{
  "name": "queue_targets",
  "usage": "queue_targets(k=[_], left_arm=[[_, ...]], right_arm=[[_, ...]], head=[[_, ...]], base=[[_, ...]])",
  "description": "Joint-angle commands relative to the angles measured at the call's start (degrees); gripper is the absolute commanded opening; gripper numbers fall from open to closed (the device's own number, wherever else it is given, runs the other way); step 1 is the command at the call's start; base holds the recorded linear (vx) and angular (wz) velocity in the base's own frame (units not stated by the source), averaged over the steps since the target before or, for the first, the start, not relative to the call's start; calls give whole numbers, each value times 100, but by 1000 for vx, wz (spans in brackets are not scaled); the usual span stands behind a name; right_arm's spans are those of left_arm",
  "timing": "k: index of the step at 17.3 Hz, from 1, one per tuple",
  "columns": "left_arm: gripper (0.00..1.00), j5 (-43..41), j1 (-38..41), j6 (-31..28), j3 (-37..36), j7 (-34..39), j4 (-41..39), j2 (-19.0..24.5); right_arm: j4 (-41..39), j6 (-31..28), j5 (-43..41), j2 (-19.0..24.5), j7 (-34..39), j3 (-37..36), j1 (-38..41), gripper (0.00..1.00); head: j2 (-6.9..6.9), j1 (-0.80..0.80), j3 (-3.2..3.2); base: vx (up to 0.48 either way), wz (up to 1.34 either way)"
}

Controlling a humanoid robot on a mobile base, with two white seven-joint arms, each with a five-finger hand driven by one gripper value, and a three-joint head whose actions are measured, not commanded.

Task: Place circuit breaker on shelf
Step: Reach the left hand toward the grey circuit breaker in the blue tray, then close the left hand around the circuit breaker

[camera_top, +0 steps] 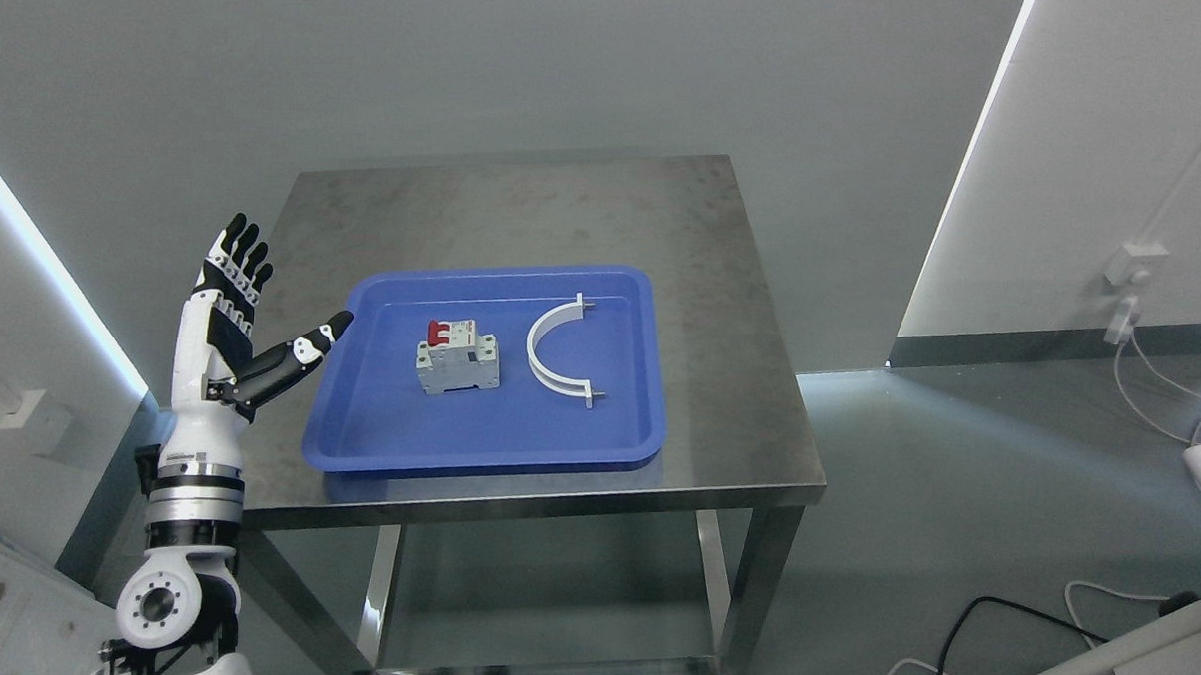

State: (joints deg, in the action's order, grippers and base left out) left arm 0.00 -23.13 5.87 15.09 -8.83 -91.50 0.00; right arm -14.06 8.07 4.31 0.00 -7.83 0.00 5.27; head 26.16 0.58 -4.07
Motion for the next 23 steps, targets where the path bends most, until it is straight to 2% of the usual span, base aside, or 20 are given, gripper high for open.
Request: queue_targets(k=[1, 4, 7, 10, 12, 16, 19, 23], left_arm=[[100, -88, 141, 2, 29, -13, -61, 100], [100, -88, 89, -15, -129, -275, -35, 351], [100, -123, -226, -173, -217, -1354, 18, 1017], [100, -823, -709, -402, -506, -2147, 377, 1703], [100, -1281, -912, -420, -813, -2298, 702, 1898], [99, -1660, -983, -779, -1130, -2456, 862, 1899], [98, -1977, -1324, -1568, -1674, -2535, 941, 1802], [94, -2179, -1528, -1729, -1861, -2553, 1301, 1495]], right_arm=[[0, -1255, 0, -100, 1, 114, 0, 100], [0, -1255, 0, -100, 1, 114, 0, 100], [0, -1255, 0, -100, 1, 114, 0, 100], [0, -1255, 0, -100, 1, 114, 0, 100], [0, -1255, 0, -100, 1, 114, 0, 100], [0, -1255, 0, -100, 1, 114, 0, 100], [0, -1255, 0, -100, 1, 114, 0, 100], [0, -1255, 0, -100, 1, 114, 0, 100]], head=[[0, 0, 0], [0, 0, 0], [0, 0, 0], [0, 0, 0], [0, 0, 0], [0, 0, 0], [0, 0, 0], [0, 0, 0]], base=[[0, 0], [0, 0], [0, 0], [0, 0], [0, 0], [0, 0], [0, 0], [0, 0]])
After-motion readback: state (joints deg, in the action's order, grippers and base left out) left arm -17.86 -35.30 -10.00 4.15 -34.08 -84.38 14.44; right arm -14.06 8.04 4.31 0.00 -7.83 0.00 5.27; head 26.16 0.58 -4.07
